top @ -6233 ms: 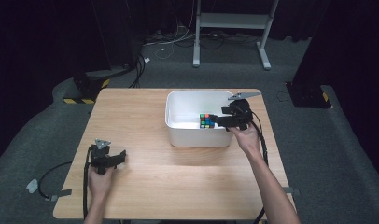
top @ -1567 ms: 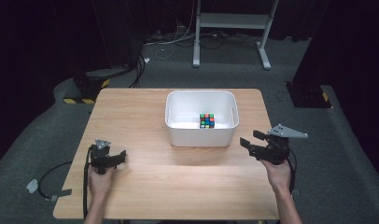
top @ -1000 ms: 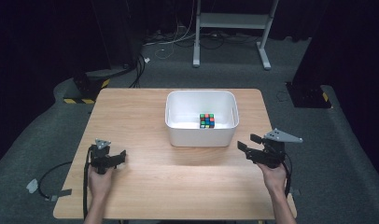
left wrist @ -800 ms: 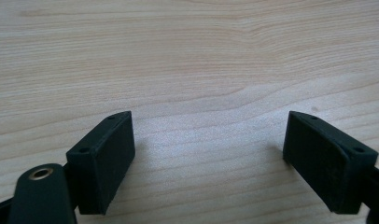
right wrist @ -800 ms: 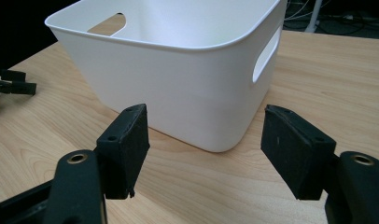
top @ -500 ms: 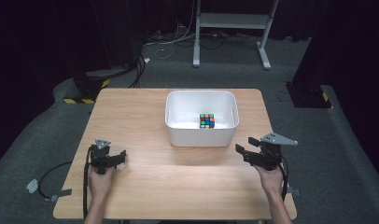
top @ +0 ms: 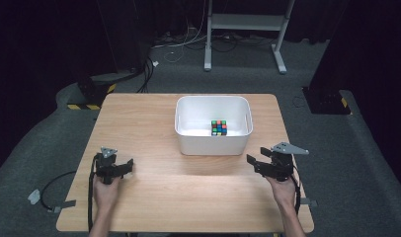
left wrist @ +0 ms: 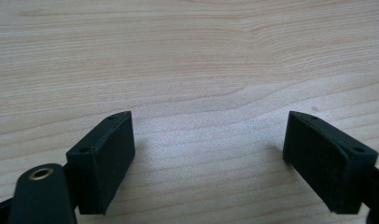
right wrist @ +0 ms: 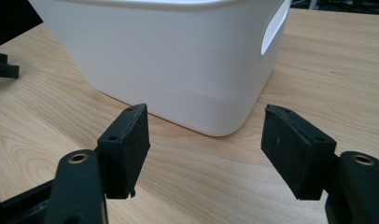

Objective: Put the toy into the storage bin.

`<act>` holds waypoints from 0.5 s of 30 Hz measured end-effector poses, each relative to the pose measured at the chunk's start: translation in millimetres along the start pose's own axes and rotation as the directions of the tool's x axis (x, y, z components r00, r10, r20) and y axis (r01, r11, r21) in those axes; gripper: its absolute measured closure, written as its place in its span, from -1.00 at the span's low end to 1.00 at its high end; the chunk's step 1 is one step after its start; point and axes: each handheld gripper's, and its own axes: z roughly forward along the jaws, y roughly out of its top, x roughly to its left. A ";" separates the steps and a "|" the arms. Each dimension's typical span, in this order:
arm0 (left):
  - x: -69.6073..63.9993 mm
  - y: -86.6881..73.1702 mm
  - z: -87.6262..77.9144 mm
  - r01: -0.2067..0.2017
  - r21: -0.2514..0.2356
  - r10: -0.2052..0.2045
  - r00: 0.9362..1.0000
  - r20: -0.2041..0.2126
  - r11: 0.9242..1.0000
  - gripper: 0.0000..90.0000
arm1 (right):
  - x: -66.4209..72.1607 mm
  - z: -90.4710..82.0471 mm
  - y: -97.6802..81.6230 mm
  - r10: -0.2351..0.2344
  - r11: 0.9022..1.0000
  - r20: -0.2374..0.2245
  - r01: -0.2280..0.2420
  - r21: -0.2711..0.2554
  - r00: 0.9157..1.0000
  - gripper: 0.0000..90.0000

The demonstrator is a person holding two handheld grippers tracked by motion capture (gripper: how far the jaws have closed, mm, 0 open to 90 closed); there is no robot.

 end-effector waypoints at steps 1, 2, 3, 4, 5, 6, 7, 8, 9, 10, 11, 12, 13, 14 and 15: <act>0.0 0.0 0.0 0.000 0.000 0.000 1.000 0.000 1.000 -0.63 | 0.2 1.1 -0.5 -0.001 1.000 0.002 0.001 0.003 1.000 -0.29; 0.0 0.0 0.0 0.000 0.000 0.000 1.000 0.000 1.000 -0.63 | 0.2 2.0 -0.9 -0.003 1.000 0.002 0.003 0.007 1.000 -0.30; 0.0 0.0 0.0 0.000 0.000 0.000 1.000 0.000 1.000 -0.63 | 0.2 2.9 -1.4 -0.004 1.000 0.002 0.004 0.010 1.000 -0.31; 0.0 0.0 0.0 0.000 0.000 0.000 1.000 0.000 1.000 -0.63 | 0.1 3.6 -1.8 -0.005 1.000 0.002 0.005 0.012 1.000 -0.31; 0.0 0.0 0.0 0.000 0.000 0.000 1.000 0.000 1.000 -0.63 | 0.2 4.5 -2.3 -0.003 1.000 0.001 0.003 0.016 1.000 -0.32; 0.0 0.0 0.0 0.000 0.000 0.000 1.000 0.000 1.000 -0.63 | 0.3 5.1 -2.7 -0.002 1.000 0.003 0.002 0.019 1.000 -0.32; 0.0 0.0 0.0 0.000 0.000 0.000 1.000 0.000 1.000 -0.63 | 0.3 5.6 -3.2 -0.003 1.000 0.003 0.003 0.021 1.000 -0.33; 0.0 0.0 0.0 0.000 0.000 0.000 1.000 0.000 1.000 -0.63 | 0.2 5.9 -3.5 -0.004 1.000 0.004 0.004 0.022 1.000 -0.33; 0.0 0.0 0.0 0.000 0.000 0.000 1.000 0.000 1.000 -0.63 | 0.2 6.6 -4.2 -0.004 1.000 0.008 0.004 0.024 1.000 -0.34; 0.0 0.0 0.0 0.000 0.000 0.000 1.000 0.000 1.000 -0.63 | 0.0 7.2 -4.7 -0.002 1.000 0.008 0.002 0.026 1.000 -0.35; 0.0 0.0 0.0 0.000 0.000 0.000 1.000 0.000 1.000 -0.63 | -0.1 7.6 -5.0 0.000 1.000 0.007 0.000 0.027 1.000 -0.35; 0.0 0.0 0.0 0.000 0.000 0.000 1.000 0.000 1.000 -0.63 | -0.3 8.1 -5.3 0.000 1.000 0.006 0.000 0.029 1.000 -0.36; 0.0 0.0 0.0 0.000 0.000 0.000 1.000 0.000 1.000 -0.63 | -0.4 8.7 -5.8 -0.001 1.000 0.005 0.001 0.031 1.000 -0.37; 0.0 0.0 0.0 0.000 0.000 0.000 1.000 0.000 1.000 -0.63 | -0.8 9.3 -6.4 -0.004 1.000 -0.005 0.004 0.029 1.000 -0.39; 0.0 0.0 0.0 0.000 0.000 0.000 1.000 0.000 1.000 -0.63 | -0.9 9.5 -6.7 -0.001 1.000 -0.010 0.002 0.029 1.000 -0.41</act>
